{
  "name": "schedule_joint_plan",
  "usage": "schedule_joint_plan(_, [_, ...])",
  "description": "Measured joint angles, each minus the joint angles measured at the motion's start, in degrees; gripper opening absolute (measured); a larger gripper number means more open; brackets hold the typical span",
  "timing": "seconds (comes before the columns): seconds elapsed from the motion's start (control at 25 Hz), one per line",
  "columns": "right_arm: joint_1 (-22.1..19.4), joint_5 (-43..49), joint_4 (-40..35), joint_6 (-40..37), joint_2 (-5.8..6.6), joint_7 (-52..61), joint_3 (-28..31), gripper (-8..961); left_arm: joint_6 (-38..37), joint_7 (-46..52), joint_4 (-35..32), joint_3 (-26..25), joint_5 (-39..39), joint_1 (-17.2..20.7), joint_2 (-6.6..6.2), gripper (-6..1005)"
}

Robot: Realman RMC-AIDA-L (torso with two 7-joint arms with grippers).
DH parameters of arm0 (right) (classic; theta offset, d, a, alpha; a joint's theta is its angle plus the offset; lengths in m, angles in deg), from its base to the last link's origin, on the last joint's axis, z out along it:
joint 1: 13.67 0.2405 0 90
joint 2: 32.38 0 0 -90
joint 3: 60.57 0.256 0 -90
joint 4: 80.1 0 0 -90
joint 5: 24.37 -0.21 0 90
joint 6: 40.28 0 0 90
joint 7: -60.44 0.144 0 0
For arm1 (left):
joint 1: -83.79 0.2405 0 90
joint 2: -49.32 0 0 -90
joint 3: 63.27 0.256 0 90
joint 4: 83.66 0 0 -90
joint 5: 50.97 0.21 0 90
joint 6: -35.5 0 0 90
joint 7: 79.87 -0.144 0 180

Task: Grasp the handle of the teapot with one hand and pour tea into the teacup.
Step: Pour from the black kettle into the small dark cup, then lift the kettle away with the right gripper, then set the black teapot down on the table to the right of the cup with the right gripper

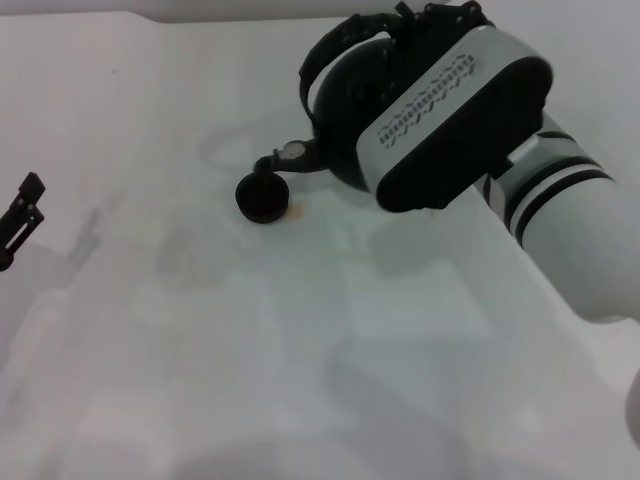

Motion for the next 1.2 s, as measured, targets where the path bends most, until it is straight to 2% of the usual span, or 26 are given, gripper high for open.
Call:
schedule_joint_plan(0.4, [-3.7, 0.0, -0.1, 16.6, 0.23, 6.6, 8.8, 106, -0.2, 0.0, 0.0, -0.3, -0.1, 0.1, 0.00, 812])
schedule_joint_plan(0.6, [-7.5, 0.0, -0.3, 27.6, 0.14, 7.0, 15.9, 105, -0.4, 0.0, 0.0, -0.3, -0.1, 0.0, -0.03, 812])
schedule_joint_plan(0.92, [-12.4, 0.3, -1.1, 39.9, 0.30, 6.6, 26.1, 105, -0.9, 0.0, 0.2, -0.4, -0.2, 0.0, -0.14, 812])
schedule_joint_plan(1.2, [-13.5, 0.0, -4.5, 51.1, 0.25, 6.5, 33.8, 106, -1.2, 0.0, 0.4, -0.5, -0.3, -0.1, -0.18, 813])
